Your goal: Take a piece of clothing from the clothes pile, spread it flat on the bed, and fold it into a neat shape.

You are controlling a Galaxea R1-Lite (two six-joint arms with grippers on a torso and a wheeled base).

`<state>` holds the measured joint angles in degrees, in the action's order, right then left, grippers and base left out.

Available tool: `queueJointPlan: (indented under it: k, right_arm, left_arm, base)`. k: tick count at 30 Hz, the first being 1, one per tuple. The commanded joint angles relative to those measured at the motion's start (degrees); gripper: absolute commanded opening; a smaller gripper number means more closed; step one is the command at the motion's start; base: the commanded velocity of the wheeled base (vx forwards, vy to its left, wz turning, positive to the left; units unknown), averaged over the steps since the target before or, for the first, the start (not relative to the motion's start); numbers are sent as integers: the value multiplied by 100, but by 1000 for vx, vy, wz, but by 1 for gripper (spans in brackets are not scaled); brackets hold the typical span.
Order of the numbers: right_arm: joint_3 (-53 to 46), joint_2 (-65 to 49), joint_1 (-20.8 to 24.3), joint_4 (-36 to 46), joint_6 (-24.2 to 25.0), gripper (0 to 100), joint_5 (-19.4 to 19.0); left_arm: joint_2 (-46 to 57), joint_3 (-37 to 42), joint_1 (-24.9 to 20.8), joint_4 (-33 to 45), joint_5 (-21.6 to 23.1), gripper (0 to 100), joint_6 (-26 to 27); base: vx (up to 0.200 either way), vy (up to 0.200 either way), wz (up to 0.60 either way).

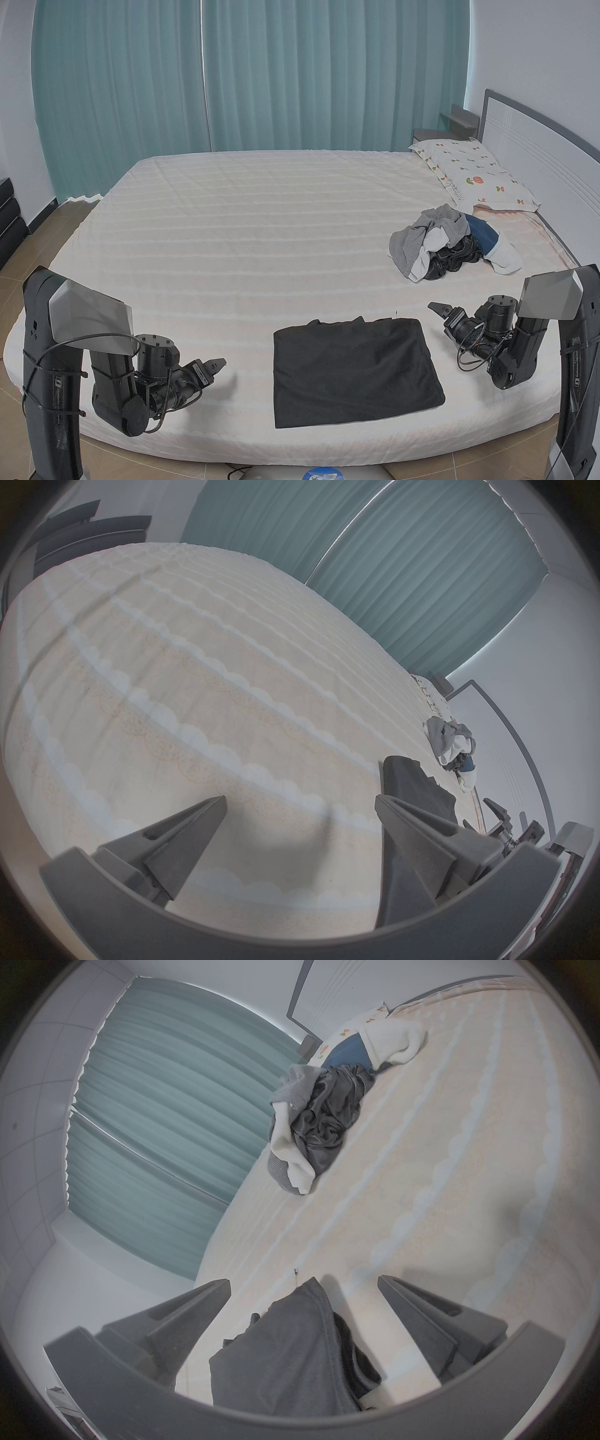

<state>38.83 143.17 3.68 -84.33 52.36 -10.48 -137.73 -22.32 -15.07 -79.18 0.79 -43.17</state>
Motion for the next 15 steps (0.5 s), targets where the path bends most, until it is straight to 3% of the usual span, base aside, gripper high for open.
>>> queueJointPlan:
  k: [1, 9, 15]
  right_arm:
    - [-112, -175, -17, -13, 20, 100, -6]
    - [-103, -87, 27, -22, 20, 100, 2]
    - [-68, 36, 54, -22, 11, 100, 11]
  left_arm:
    - [-8, 0, -14, -1, -9, 100, -8]
    - [-8, -9, -23, -1, -9, 100, -8]
    - [-8, -9, -23, -1, -9, 100, -8]
  base:
    - [-200, 0, 0]
    - [-200, 0, 0]
    - [0, 0, 0]
